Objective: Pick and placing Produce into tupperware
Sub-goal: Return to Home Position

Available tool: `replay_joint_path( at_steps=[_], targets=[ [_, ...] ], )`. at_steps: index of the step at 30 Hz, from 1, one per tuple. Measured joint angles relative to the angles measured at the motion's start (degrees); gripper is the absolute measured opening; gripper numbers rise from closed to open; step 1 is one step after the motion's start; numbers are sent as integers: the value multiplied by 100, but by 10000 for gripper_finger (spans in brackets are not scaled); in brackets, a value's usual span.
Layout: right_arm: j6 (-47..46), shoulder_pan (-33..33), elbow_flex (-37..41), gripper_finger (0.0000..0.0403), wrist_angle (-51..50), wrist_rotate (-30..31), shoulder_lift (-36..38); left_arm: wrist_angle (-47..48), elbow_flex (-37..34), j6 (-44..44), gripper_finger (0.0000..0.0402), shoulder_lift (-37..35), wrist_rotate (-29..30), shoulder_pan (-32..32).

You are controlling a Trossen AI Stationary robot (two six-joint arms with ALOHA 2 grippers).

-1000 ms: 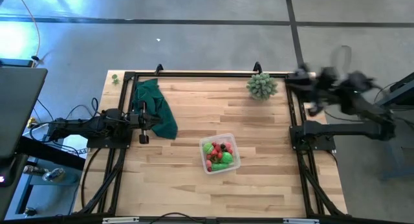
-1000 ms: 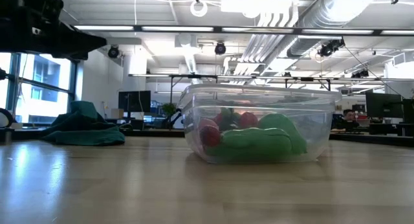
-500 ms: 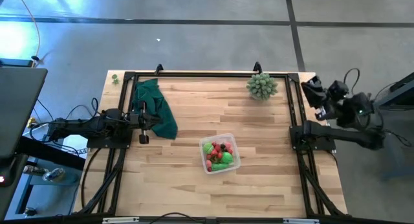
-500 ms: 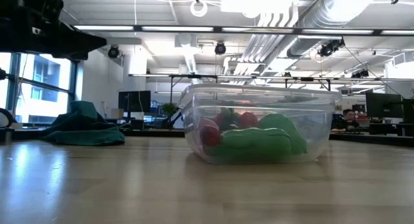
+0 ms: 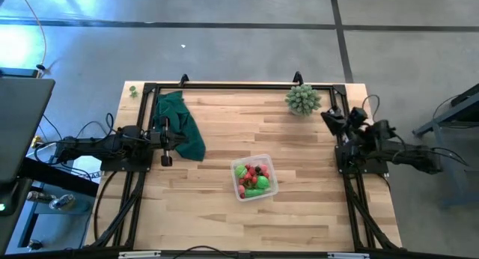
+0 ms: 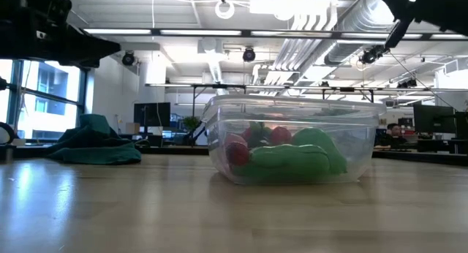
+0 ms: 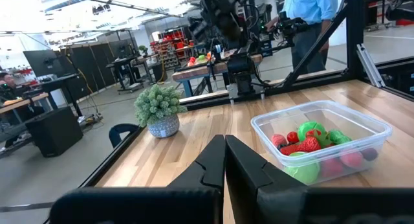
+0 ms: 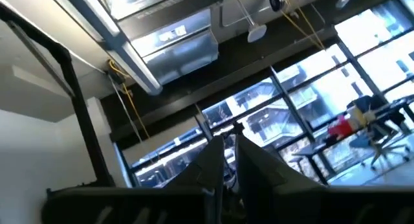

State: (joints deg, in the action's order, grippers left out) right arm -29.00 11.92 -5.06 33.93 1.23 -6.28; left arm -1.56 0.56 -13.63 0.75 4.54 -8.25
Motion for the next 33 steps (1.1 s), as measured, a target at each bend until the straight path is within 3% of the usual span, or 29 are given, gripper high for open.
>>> replay_joint_path(
  at_steps=[6,14,23,29,33],
  targets=[
    [-71,0,354,32,179,-181,2,0,0,0,3,1,0,0],
    [740,-2,419,32,-1070,-600,0,0,0,0,3,1,0,0],
    [2041,0,419,32,-2519,-368,0,0,0,0,3,2,0,1],
    [2129,-2,419,32,-3379,-281,-2,0,0,0,3,2,0,0],
    [2001,-2,417,32,-3398,-282,-26,0,0,0,3,2,-1,0]
  ],
)
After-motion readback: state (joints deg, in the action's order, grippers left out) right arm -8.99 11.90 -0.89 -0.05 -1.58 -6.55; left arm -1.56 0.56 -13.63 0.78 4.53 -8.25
